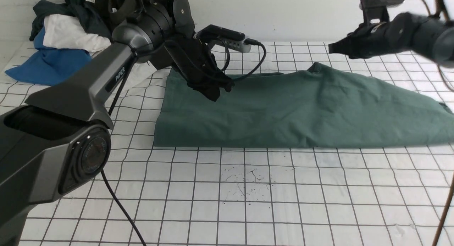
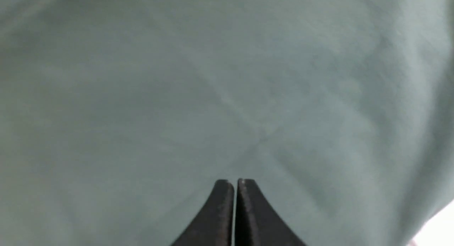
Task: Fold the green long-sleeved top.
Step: Use the right arm to clamp the right edge of the fabric
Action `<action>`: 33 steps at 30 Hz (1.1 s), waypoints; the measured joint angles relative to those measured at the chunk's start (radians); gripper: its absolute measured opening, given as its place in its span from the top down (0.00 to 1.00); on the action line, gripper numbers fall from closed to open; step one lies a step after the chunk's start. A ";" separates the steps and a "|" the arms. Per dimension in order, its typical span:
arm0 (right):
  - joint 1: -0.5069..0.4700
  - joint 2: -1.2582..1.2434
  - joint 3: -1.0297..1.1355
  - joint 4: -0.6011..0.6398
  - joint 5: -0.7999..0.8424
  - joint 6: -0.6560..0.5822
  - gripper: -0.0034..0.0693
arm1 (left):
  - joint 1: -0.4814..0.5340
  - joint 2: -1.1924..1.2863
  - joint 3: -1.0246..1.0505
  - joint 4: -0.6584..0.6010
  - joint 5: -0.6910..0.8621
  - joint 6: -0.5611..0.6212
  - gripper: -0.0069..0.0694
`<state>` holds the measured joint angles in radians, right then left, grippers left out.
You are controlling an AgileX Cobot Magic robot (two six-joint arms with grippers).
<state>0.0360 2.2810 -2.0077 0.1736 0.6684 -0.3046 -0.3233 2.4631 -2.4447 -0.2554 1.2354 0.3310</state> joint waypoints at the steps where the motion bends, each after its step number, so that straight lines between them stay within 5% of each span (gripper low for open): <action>1: -0.012 -0.009 -0.016 -0.023 0.118 0.000 0.97 | 0.002 -0.011 0.000 0.019 0.001 0.000 0.92; 7: -0.146 -0.025 -0.016 -0.149 0.533 0.000 0.97 | 0.003 -0.132 0.009 0.086 0.003 0.000 0.92; 14: -0.392 -0.009 0.047 -0.189 0.377 0.140 0.97 | 0.003 -0.403 0.157 0.092 0.008 0.004 0.92; 17: -0.449 -0.019 0.034 -0.192 0.388 0.232 0.97 | 0.003 -0.549 0.288 0.108 0.010 0.018 0.92; 20: -0.462 -0.046 0.029 -0.138 0.452 0.190 0.95 | 0.003 -0.670 0.442 0.142 0.014 0.022 0.92; 25: -0.458 -0.065 0.026 0.044 0.498 0.087 0.78 | 0.003 -0.899 0.739 0.205 0.016 0.021 0.92; 26: -0.453 -0.058 0.025 0.080 0.503 0.058 0.68 | 0.003 -0.989 0.844 0.215 0.017 0.014 0.92; 33: -0.407 0.006 0.028 0.013 0.515 0.046 0.24 | 0.003 -1.259 1.160 0.222 -0.048 0.002 0.92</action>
<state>-0.3708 2.2870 -1.9793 0.1862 1.1831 -0.2589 -0.3199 1.2040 -1.2845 -0.0335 1.1875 0.3331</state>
